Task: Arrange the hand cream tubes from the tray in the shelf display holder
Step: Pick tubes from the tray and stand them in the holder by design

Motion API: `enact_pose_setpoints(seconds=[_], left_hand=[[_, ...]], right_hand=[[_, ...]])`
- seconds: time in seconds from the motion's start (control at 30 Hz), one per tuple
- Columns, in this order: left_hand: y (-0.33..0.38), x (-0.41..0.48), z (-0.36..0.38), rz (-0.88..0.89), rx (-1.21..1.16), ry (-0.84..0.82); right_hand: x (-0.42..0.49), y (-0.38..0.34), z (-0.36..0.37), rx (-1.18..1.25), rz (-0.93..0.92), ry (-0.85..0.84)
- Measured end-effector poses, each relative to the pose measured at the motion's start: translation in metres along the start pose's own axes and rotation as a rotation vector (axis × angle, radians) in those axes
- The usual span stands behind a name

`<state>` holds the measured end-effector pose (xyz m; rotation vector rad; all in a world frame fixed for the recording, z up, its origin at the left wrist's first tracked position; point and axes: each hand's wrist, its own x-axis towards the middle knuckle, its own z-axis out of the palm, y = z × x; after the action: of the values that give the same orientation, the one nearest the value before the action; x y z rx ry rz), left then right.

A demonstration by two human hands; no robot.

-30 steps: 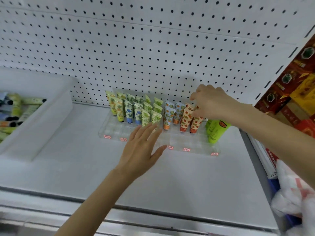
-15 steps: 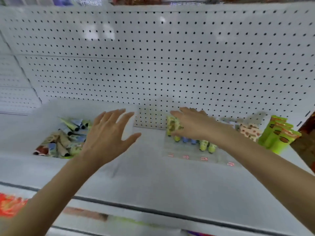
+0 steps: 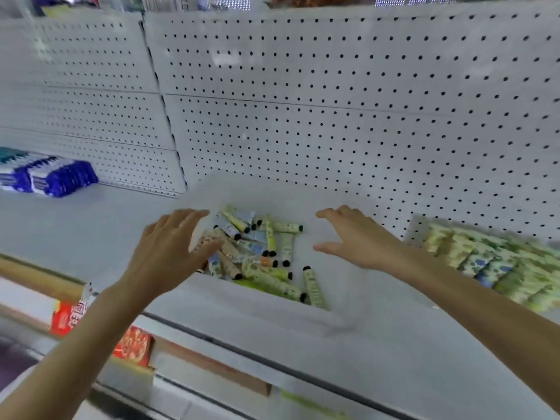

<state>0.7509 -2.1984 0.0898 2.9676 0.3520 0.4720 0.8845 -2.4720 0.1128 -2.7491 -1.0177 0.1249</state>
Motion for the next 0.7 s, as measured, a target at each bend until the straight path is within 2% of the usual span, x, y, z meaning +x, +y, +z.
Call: enact_pose_setpoints(seconds=[0.17,0.27,0.5,0.7], left_hand=[[-0.074,0.022,0.006,-0.057,-0.032,-0.048],[-0.114,0.042,0.017,-0.121,-0.111,-0.14],[-0.145,0.079,0.049,-0.233,-0.646,-0.283],[-0.153,0.083,0.064,-0.308,-1.018,-0.399]], right_hand=[[0.078,-0.024,0.038,0.098,0.039,-0.128],[0.13,-0.042,0.06,0.202,0.056,-0.173],[0.208,-0.082,0.11,0.308,0.107,-0.22],[0.227,-0.103,0.141,0.361,0.23,-0.09]])
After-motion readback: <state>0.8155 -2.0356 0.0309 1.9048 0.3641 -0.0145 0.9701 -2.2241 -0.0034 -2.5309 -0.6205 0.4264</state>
